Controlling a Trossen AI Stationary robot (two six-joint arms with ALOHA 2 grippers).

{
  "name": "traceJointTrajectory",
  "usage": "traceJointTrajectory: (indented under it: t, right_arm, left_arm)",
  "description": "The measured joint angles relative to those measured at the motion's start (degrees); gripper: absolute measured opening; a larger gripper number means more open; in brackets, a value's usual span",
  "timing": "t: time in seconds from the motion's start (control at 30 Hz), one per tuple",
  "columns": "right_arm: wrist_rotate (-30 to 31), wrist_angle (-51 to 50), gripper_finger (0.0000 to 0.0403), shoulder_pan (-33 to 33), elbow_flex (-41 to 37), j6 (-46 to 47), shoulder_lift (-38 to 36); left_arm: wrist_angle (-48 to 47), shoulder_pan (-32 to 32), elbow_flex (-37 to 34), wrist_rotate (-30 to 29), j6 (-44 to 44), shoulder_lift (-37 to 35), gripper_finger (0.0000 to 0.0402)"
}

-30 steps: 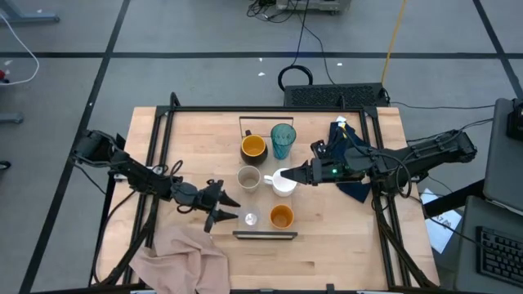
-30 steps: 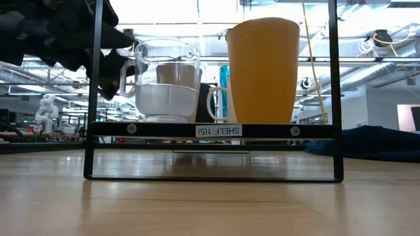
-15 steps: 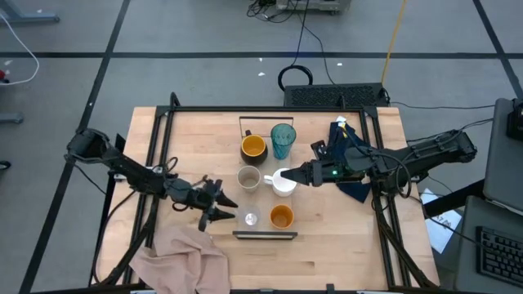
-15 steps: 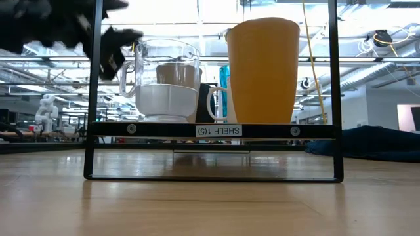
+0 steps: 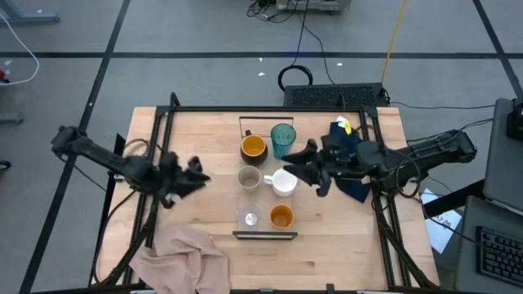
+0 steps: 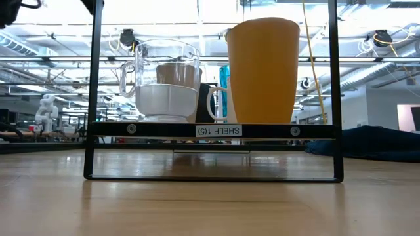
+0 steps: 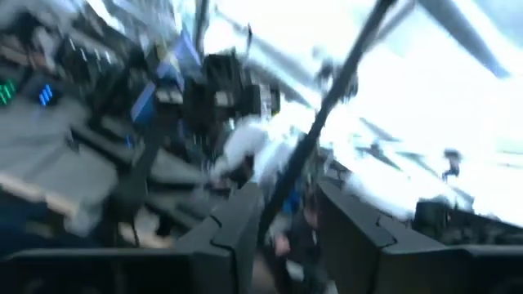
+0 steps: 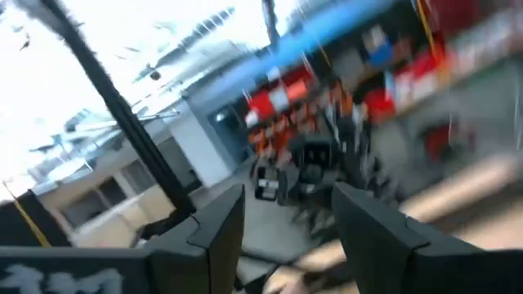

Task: Stack small to large cups/mugs on shelf
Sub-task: Return to Home Position

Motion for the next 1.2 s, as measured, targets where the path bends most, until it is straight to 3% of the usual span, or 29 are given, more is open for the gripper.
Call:
traceJointTrajectory:
  t: [0.2, 0.33, 0.43, 0.53, 0.63, 0.77, 0.87, 1.03, 1.2]
  right_arm:
    - [-0.1, 10.2, 0.0176, -0.3, 0.0, -14.1, 0.0]
    - [-0.3, 12.6, 0.0176, 1.3, 0.0, -14.4, -0.2]
    - [-0.4, 11.1, 0.0176, 1.9, 0.0, -19.8, -1.1]
    - [-0.2, 6.3, 0.0176, 2.0, 0.0, -28.8, -3.4]
    - [-0.1, -5.0, 0.0176, 2.8, 0.0, -32.6, -8.1]
    - [5.6, -22.1, 0.0176, 3.9, 0.0, -31.1, -15.4]
    - [8.6, -26.9, 0.0176, 4.9, -1.4, -30.4, -19.7]
    - [9.0, -26.2, 0.0176, 6.0, -11.9, -30.6, -29.0]
    - [10.3, -5.9, 0.0176, 6.6, -29.2, -34.7, -38.1]
  left_arm:
    - [-0.3, 0.0, 0.0, -2.6, 2.8, -10.3, 0.0083]
    - [0.1, 0.0, 0.0, 8.2, 8.7, -16.5, 0.0063]
    - [-1.1, -0.1, 0.2, 14.4, 14.4, -20.8, 0.0051]
    - [-4.4, -0.1, 0.7, 15.7, 21.8, -23.6, 0.0042]
    - [-16.1, -0.1, 4.1, 13.6, 25.5, -25.9, 0.0037]
    - [-47.4, 0.0, 12.5, 6.0, 24.6, -26.3, 0.0035]
    - [-54.6, -0.1, 16.8, 2.8, 25.0, -25.5, 0.0035]
    - [-56.7, 0.0, 18.7, -0.8, 27.3, -27.3, 0.0039]
    - [-62.3, 0.0, 18.6, 0.7, 28.1, -29.9, 0.0046]
